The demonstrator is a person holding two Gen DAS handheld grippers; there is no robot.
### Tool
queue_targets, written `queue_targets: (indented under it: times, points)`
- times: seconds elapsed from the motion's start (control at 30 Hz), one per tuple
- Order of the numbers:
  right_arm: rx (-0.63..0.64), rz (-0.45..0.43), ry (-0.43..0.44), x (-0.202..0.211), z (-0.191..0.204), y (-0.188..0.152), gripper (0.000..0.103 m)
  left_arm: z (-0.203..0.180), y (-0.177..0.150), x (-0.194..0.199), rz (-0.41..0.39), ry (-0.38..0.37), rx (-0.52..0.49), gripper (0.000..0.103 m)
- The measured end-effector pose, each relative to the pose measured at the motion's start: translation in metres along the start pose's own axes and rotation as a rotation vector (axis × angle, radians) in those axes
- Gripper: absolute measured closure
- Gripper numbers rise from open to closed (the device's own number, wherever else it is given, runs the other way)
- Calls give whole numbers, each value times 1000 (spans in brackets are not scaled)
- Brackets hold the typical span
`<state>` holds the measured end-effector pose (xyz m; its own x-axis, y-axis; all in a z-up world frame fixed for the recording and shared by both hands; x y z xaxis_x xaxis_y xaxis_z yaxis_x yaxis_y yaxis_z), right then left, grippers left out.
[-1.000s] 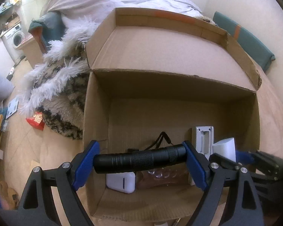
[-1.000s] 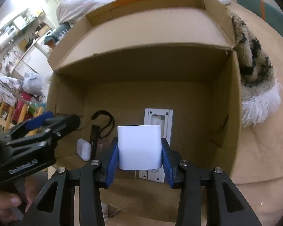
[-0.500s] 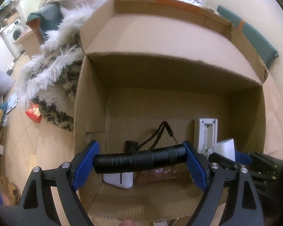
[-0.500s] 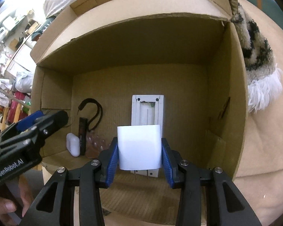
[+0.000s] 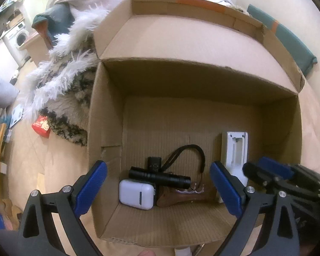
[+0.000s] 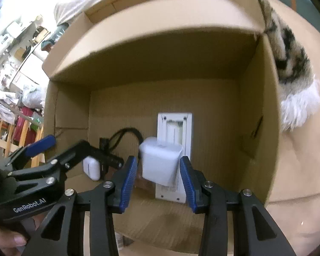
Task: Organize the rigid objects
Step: 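Lower and release the flashlight and white charger into the box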
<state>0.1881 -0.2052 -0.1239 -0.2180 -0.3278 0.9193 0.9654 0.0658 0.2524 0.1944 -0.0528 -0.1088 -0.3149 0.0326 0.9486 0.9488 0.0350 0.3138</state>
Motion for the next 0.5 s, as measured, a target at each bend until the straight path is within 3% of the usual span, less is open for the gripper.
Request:
queue_targets:
  times: [0.1,0.23,0.5]
  points:
    - [-18,-50,-9,11,-7,7,42,6,3,3,1,-32,30,6]
    - [-42,-73,45,18,-8,11,29,5,3,4,7,-26,30,6]
    - [-33,-60,14,18,-9,9,27,2,-1,-1,14,2,12,6]
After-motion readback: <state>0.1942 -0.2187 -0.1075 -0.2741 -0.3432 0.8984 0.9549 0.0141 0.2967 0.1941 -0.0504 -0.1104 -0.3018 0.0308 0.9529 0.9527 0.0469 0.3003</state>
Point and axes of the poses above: each gripper's, at about its wrist camera, not at the fingertips, and x roughly against the way its jaws point, z to its left, y to its top, the point moved 5 cm from there along -x, roughly the way its jaws point, and after that the axes turned 9 degrees about z, right-handed, at the moved point
